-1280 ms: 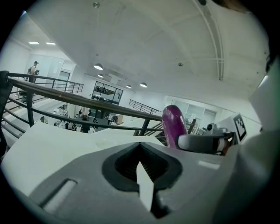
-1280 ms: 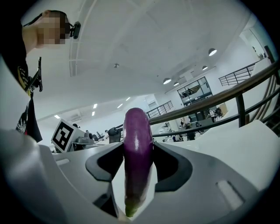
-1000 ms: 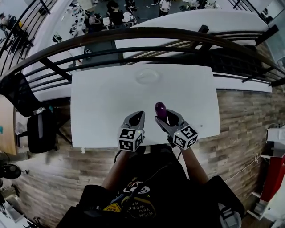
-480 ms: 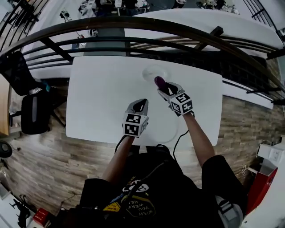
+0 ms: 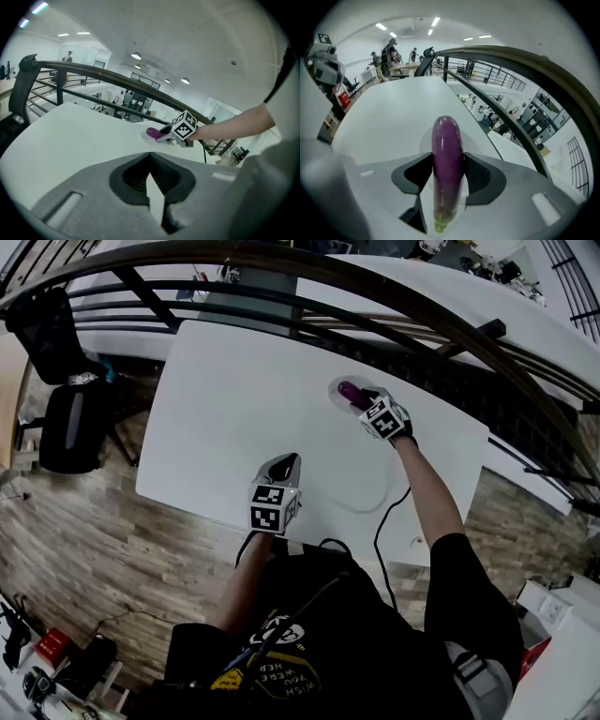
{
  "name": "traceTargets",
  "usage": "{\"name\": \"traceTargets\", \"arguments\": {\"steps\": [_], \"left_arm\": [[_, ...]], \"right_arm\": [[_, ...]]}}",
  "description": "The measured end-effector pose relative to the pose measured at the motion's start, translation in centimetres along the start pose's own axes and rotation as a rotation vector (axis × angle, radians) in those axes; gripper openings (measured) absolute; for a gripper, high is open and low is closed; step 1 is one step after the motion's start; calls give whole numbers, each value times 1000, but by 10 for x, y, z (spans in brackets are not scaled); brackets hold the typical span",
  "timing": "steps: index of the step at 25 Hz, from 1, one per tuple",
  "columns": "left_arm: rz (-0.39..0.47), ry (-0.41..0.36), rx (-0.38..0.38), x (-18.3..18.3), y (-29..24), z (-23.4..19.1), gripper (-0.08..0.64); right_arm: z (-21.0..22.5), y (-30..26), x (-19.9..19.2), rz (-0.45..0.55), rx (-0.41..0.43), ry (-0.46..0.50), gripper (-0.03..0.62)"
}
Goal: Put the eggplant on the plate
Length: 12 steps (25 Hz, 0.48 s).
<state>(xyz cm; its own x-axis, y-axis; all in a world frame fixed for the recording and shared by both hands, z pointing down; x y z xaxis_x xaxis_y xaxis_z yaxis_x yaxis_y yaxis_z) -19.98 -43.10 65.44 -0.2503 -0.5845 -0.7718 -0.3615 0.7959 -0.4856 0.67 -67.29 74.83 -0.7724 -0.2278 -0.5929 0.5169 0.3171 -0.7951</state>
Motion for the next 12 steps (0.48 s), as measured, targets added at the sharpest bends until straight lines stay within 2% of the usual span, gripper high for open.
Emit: {"name": "traceTargets", "arguments": {"steps": [3, 5, 9, 12], "left_arm": [[4, 19, 28, -2, 7, -11, 5], [5, 33, 39, -3, 10, -14, 5], [3, 55, 37, -4, 17, -18, 5], [12, 50, 39, -5, 23, -19, 5]], "right_arm": [[-2, -19, 1, -79, 2, 62, 216], [0, -27, 0, -104, -6, 64, 216], [5, -27, -7, -56, -13, -47, 221], [4, -16, -14, 7, -49, -119, 245]]}}
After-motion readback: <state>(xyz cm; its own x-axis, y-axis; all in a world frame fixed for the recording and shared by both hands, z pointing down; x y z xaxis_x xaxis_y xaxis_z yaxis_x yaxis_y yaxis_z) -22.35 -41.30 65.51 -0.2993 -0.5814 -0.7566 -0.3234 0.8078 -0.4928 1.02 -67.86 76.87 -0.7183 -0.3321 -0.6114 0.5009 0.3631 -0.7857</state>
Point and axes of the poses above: the fingertips, and each gripper's own axes: y backward along the fingers, z to its right, x out of its top, the point moved 10 cm from there along y, backward along the fingers, and after that the axes turned 9 degrees about z, right-handed, at the moved point
